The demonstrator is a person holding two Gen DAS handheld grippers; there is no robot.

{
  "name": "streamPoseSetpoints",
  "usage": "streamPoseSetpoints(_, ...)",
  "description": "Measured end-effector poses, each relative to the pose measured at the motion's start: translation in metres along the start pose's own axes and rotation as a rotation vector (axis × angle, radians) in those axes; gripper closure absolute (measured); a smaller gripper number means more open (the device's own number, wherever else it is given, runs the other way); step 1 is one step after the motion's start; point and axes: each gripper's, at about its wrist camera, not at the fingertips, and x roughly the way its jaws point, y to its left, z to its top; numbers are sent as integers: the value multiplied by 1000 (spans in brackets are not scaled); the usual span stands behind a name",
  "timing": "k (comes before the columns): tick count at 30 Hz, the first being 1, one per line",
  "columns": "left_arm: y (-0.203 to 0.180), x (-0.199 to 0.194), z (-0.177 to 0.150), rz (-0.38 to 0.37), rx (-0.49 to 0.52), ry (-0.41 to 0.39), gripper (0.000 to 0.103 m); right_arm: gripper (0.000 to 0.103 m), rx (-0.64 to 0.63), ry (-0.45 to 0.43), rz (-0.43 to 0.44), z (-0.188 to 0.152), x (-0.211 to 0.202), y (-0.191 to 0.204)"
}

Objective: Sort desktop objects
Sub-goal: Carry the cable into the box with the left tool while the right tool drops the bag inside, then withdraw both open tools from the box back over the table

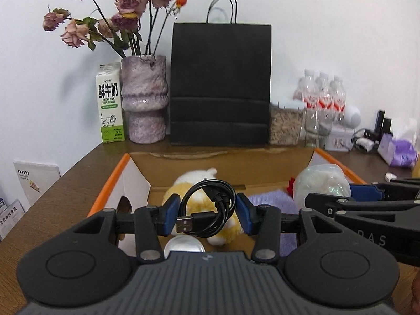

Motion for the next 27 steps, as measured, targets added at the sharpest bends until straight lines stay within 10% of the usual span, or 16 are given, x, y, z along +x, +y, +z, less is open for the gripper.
streamPoseSetpoints(5,-2,1,-3,25,20,2,49,51,-19,28,1,-6,5,2)
streamPoseSetpoints(12,4,-9,-1,140,0,-64,0,5,24,-13,-19,-5,-3,-6)
streamPoseSetpoints(27,10,-26,8,121,-38,-121,0,0,19,-48,-17,3,-20,-7)
